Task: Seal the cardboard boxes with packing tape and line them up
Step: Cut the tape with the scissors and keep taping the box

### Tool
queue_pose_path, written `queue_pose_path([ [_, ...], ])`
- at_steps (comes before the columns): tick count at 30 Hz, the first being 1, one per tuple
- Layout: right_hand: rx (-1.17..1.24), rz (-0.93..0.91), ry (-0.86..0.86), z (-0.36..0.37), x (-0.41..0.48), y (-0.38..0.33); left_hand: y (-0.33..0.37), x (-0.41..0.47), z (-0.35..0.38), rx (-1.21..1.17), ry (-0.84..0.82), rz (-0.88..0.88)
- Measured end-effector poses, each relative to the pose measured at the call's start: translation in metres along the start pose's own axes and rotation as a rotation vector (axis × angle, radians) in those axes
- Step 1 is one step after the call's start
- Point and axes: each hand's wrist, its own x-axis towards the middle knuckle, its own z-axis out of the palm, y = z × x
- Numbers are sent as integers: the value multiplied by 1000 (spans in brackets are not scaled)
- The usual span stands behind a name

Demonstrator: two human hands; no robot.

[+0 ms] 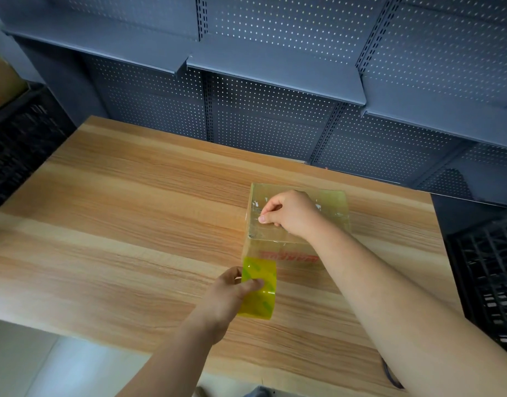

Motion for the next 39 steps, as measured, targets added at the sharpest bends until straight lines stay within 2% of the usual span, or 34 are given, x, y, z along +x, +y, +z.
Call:
queue_pose_path([
  [4,-142,-73,121,8,1,4,-3,4,-2,-2,13,-11],
  [8,-62,-107,184,14,1,15,-4,10,-3,18,25,-24],
  [10,-93,-214,209,20,-3,22,-3,13,-3,14,30,-27],
  [13,-135,-427,354,27,-17,35,-2,19,-2,8,47,-28],
  [15,-257,-517,308,31,-27,43,-1,21,-1,13,51,-19],
  [17,-517,-527,129,40,-36,48,-1,22,-2,20,51,-19],
  [20,-687,-509,88,46,-36,55,-3,24,-3,3,44,-22],
  [27,-623,-483,126,47,-35,54,-11,21,3,6,151,83],
  [32,-594,-483,164,48,-33,55,-2,25,-3,-19,52,107],
  [39,-553,-447,197,49,-28,53,9,30,-8,29,12,94],
])
